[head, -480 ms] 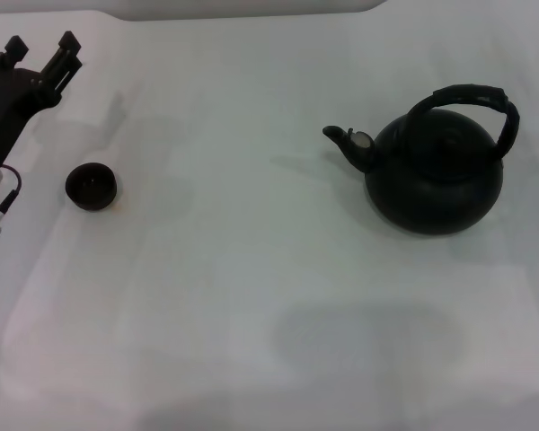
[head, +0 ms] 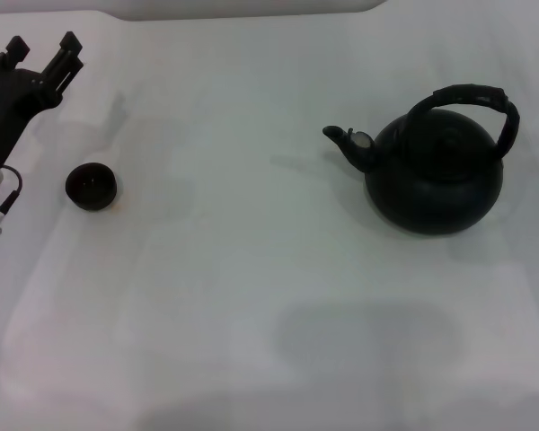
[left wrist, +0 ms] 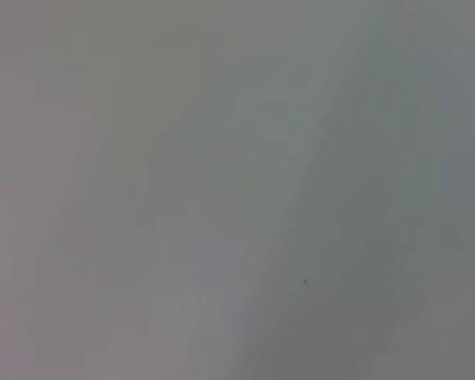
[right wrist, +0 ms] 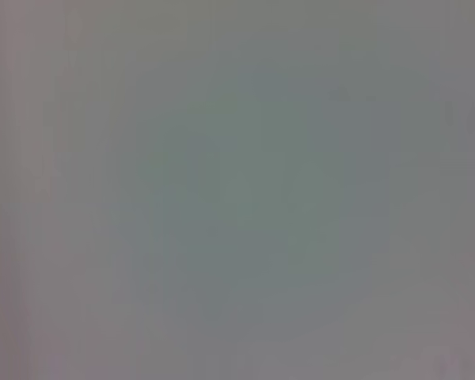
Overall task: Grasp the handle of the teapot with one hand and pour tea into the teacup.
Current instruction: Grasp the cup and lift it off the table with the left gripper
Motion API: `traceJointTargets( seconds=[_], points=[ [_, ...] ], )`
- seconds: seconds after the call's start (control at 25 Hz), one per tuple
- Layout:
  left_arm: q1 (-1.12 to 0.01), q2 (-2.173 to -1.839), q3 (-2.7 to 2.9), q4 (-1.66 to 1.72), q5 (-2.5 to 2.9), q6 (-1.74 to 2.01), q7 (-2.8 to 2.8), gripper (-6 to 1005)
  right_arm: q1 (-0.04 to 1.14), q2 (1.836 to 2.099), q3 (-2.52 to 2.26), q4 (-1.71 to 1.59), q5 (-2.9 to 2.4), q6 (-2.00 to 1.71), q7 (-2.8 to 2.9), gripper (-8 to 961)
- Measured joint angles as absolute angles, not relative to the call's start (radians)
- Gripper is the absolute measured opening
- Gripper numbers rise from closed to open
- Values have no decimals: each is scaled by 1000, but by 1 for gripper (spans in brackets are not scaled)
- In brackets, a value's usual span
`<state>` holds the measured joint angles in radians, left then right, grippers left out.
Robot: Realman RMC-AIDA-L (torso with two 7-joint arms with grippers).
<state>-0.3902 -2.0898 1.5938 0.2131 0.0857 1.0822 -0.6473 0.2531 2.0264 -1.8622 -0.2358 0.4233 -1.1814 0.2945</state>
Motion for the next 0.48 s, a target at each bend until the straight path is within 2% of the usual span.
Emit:
traceJointTargets(
  seconds=[0.12,0.24,0.48],
  points=[
    [-391,-2090,1596,214,89,1082,-661,834,252,2026,-1862,-237,423,-1182,295,851],
    [-398,-2076,1630,243,103,1061,-794,833,251,2026,-1860,-239,423,-1184,295,851],
    [-437,-2025,1633,347,226,908,-1005,831,255,2026,-1860,-238,423,-1186,308,850]
  ],
)
